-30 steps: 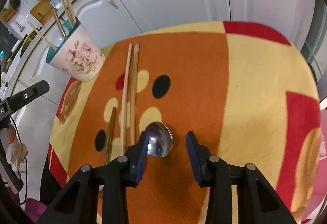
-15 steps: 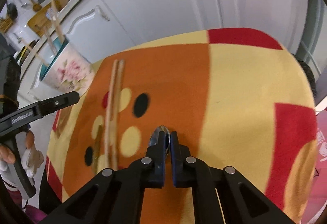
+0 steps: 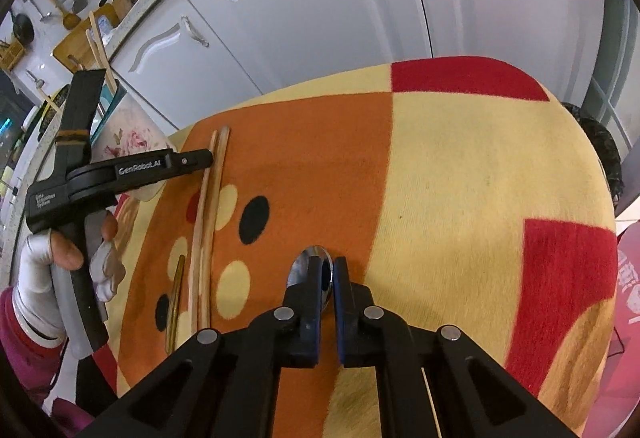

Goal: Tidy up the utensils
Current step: 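Grasp the metal spoon with the right tool while the left tool grasps a wooden chopstick, then lift the spoon and chopstick with both tools up over the floral cup, then release the chopstick into the cup with the left tool while the right tool drops the spoon in, then move both tools back down toward the last chopstick and small fork, then grasp the small fork with the left tool while the right tool grasps the last chopstick, then lift the fork and chopstick with both tools up over the floral cup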

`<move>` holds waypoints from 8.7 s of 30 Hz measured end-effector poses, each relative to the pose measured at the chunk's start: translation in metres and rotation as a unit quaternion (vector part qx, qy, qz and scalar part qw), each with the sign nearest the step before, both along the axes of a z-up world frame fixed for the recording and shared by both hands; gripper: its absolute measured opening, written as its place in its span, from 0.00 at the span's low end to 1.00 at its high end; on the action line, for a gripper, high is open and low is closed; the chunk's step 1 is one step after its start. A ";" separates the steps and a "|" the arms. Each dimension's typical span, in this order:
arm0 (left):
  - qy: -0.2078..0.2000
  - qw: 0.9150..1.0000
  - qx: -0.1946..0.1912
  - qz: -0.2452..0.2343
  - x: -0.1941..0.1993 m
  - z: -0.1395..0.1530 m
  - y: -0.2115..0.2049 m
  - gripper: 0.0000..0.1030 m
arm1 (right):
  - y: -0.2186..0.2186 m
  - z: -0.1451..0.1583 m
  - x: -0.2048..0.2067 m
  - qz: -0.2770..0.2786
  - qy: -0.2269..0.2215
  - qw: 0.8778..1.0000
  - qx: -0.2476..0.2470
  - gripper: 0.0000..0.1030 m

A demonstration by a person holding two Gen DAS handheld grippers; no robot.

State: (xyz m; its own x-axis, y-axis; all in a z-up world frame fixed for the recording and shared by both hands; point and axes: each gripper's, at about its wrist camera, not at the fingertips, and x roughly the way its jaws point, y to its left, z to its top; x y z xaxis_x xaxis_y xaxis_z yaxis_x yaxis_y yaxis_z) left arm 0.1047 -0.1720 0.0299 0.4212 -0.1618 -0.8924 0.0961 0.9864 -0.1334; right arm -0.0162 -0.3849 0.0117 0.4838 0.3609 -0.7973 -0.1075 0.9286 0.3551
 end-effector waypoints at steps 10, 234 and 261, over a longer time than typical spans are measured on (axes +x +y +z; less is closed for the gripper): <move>0.015 0.998 -0.020 -0.057 -0.014 -0.001 0.000 0.07 | 0.005 -0.002 0.003 0.027 0.003 1.000 0.010 0.04; 0.011 0.992 -0.020 -0.128 -0.117 -0.005 0.000 0.14 | 0.061 0.034 -0.004 0.020 -0.024 0.996 -0.086 0.60; 0.041 0.989 -0.117 -0.083 -0.107 -0.003 0.063 0.10 | 0.142 0.018 0.119 0.105 0.007 0.988 -0.116 0.08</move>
